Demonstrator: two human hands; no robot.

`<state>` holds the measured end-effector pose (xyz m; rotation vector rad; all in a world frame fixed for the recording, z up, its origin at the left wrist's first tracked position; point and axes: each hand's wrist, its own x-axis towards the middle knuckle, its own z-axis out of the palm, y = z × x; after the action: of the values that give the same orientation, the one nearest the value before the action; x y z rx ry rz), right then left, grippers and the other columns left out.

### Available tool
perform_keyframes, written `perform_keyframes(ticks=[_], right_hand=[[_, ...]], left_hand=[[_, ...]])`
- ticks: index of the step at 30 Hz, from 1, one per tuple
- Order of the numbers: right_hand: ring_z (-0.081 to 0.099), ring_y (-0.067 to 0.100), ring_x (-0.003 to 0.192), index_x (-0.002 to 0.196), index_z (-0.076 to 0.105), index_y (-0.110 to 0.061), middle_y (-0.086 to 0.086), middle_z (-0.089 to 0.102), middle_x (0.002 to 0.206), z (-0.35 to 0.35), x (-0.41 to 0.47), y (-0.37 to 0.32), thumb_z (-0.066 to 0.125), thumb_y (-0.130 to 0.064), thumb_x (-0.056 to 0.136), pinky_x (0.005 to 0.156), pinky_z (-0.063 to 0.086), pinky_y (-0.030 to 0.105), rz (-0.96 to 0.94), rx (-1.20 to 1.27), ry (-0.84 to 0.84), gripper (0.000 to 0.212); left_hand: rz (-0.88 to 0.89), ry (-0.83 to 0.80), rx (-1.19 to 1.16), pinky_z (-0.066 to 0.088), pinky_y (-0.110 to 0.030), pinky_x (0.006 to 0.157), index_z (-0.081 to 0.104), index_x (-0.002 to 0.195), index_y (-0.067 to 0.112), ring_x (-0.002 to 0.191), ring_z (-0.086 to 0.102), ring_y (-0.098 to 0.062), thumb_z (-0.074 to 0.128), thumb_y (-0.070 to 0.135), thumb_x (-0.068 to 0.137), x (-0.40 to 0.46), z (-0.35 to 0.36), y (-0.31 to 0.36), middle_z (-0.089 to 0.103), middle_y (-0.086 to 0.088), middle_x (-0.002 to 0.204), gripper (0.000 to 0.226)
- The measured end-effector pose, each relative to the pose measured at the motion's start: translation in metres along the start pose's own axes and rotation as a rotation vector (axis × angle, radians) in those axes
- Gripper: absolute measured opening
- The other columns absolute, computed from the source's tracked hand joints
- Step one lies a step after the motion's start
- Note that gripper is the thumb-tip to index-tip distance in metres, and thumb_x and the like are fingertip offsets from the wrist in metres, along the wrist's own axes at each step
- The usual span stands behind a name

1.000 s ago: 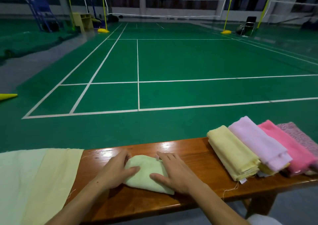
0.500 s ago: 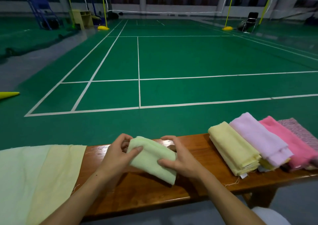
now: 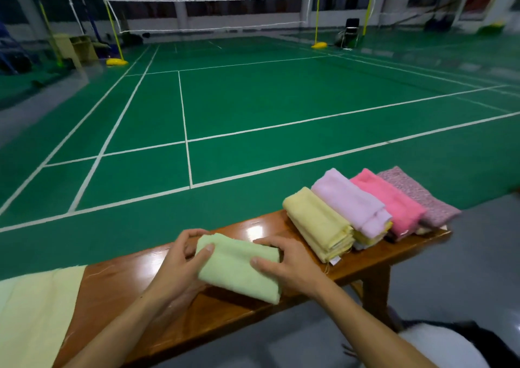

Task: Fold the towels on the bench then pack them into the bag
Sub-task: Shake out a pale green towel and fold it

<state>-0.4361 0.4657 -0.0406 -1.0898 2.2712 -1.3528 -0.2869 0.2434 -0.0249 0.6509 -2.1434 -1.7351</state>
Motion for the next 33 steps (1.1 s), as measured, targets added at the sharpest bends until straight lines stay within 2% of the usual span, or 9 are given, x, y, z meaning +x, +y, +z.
perform_keyframes(ticks=[3, 10, 14, 18, 22, 26, 29, 31, 33], right_hand=[[0.068, 0.003, 0.102, 0.116, 0.075, -0.03, -0.017, 0.074, 0.111, -0.026, -0.011, 0.01, 0.077, -0.053, 0.082, 0.09, 0.057, 0.037, 0.033, 0.023, 0.07, 0.041], [0.062, -0.001, 0.103, 0.121, 0.067, -0.032, -0.017, 0.068, 0.116, -0.101, -0.025, 0.03, 0.08, -0.041, 0.085, 0.084, 0.051, 0.022, 0.053, 0.092, 0.362, 0.04], [0.06, 0.0, 0.106, 0.119, 0.065, -0.032, -0.021, 0.063, 0.118, -0.167, -0.031, 0.037, 0.073, -0.024, 0.089, 0.09, 0.055, 0.033, 0.062, 0.145, 0.522, 0.032], [0.065, 0.009, 0.095, 0.112, 0.074, -0.028, -0.019, 0.067, 0.11, -0.24, -0.028, 0.058, 0.073, -0.018, 0.091, 0.084, 0.058, 0.039, 0.143, 0.004, 0.651, 0.023], [0.053, 0.002, 0.069, 0.113, 0.072, -0.024, -0.019, 0.062, 0.094, -0.279, -0.009, 0.084, 0.074, -0.023, 0.093, 0.062, 0.039, 0.014, 0.224, -0.171, 0.759, 0.021], [0.062, 0.016, 0.09, 0.117, 0.071, -0.015, 0.004, 0.071, 0.112, -0.279, 0.008, 0.129, 0.076, -0.027, 0.092, 0.076, 0.05, 0.032, 0.511, -0.281, 0.581, 0.028], [0.065, 0.019, 0.086, 0.11, 0.072, -0.019, 0.001, 0.07, 0.1, -0.278, 0.01, 0.138, 0.075, -0.035, 0.091, 0.073, 0.055, 0.036, 0.619, -0.362, 0.502, 0.026], [0.065, 0.018, 0.083, 0.11, 0.073, -0.021, 0.001, 0.066, 0.102, -0.28, 0.011, 0.126, 0.072, -0.035, 0.091, 0.066, 0.051, 0.033, 0.618, -0.481, 0.463, 0.023], [0.063, 0.026, 0.098, 0.115, 0.072, -0.02, 0.008, 0.061, 0.118, -0.28, 0.011, 0.11, 0.07, -0.035, 0.094, 0.076, 0.052, 0.038, 0.609, -0.613, 0.443, 0.026]], left_hand=[[0.004, -0.061, -0.007, 0.061, -0.054, 0.083, 0.06, 0.123, 0.024, 0.102, 0.074, -0.029, 0.067, 0.023, 0.101, 0.01, 0.03, 0.014, 0.078, -0.005, 0.115, 0.023], [0.104, -0.134, 0.04, 0.046, -0.033, 0.056, 0.058, 0.122, 0.024, 0.073, 0.063, -0.016, 0.066, 0.026, 0.102, 0.058, 0.118, 0.071, 0.079, -0.005, 0.095, 0.021], [0.216, -0.202, 0.078, 0.047, -0.025, 0.049, 0.057, 0.121, 0.021, 0.064, 0.062, -0.009, 0.066, 0.028, 0.103, 0.101, 0.188, 0.115, 0.077, -0.008, 0.09, 0.022], [0.314, -0.283, 0.185, 0.057, -0.036, 0.062, 0.057, 0.124, 0.022, 0.07, 0.067, -0.012, 0.066, 0.034, 0.101, 0.15, 0.269, 0.144, 0.075, -0.011, 0.089, 0.028], [0.366, -0.256, 0.333, 0.059, -0.049, 0.087, 0.057, 0.126, 0.03, 0.097, 0.069, -0.025, 0.064, 0.044, 0.097, 0.196, 0.333, 0.159, 0.072, -0.002, 0.108, 0.033], [0.519, -0.188, 1.008, 0.043, -0.05, 0.101, 0.06, 0.128, 0.038, 0.106, 0.061, -0.023, 0.055, 0.056, 0.095, 0.206, 0.366, 0.13, 0.07, 0.005, 0.106, 0.038], [0.548, -0.276, 1.065, 0.04, -0.049, 0.098, 0.063, 0.122, 0.034, 0.097, 0.06, -0.024, 0.051, 0.051, 0.096, 0.197, 0.371, 0.112, 0.065, 0.008, 0.081, 0.033], [0.588, -0.254, 1.032, 0.042, -0.047, 0.097, 0.066, 0.117, 0.033, 0.096, 0.06, -0.021, 0.051, 0.051, 0.096, 0.199, 0.367, 0.116, 0.065, 0.009, 0.081, 0.032], [0.604, -0.224, 0.992, 0.047, -0.046, 0.097, 0.069, 0.114, 0.033, 0.1, 0.062, -0.019, 0.051, 0.051, 0.095, 0.198, 0.355, 0.126, 0.069, 0.01, 0.093, 0.032]])
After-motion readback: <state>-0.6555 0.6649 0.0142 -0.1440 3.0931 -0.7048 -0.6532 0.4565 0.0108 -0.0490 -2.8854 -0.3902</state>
